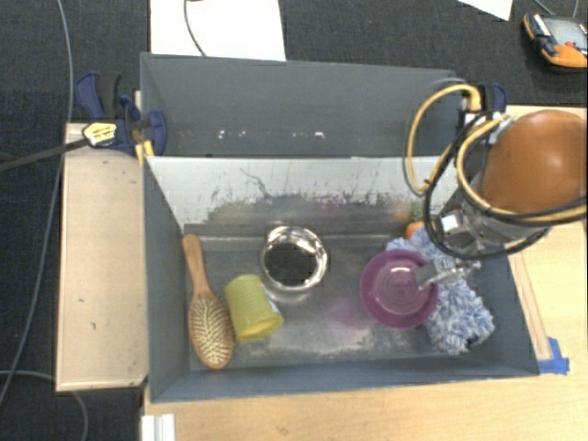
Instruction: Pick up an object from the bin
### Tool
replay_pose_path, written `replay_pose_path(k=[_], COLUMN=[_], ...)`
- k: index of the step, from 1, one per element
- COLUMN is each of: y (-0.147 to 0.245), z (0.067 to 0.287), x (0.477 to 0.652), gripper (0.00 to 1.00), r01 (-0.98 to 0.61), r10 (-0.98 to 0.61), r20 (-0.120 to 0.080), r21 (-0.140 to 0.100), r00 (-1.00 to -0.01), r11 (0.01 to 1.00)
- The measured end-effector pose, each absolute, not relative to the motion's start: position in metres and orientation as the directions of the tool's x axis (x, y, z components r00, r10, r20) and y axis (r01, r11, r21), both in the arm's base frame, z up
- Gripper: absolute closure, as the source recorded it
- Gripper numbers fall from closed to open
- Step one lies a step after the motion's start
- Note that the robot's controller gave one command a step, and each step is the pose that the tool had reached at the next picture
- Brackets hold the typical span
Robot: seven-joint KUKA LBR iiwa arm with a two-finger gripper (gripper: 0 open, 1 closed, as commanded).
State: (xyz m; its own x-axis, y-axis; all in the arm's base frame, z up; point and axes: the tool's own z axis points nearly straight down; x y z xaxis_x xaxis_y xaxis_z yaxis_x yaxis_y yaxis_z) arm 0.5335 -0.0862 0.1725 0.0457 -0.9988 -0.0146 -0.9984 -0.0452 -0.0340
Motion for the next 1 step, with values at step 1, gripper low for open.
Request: replay_pose_path(k=[1], y=[-0.0817], z=[0.1547], x=[0.5312], gripper=[1.00], r01=[-0.993], r10=[-0.994], r20=[-0.008], r21=[-0.049], r00=[0.108], r11=[-0.108])
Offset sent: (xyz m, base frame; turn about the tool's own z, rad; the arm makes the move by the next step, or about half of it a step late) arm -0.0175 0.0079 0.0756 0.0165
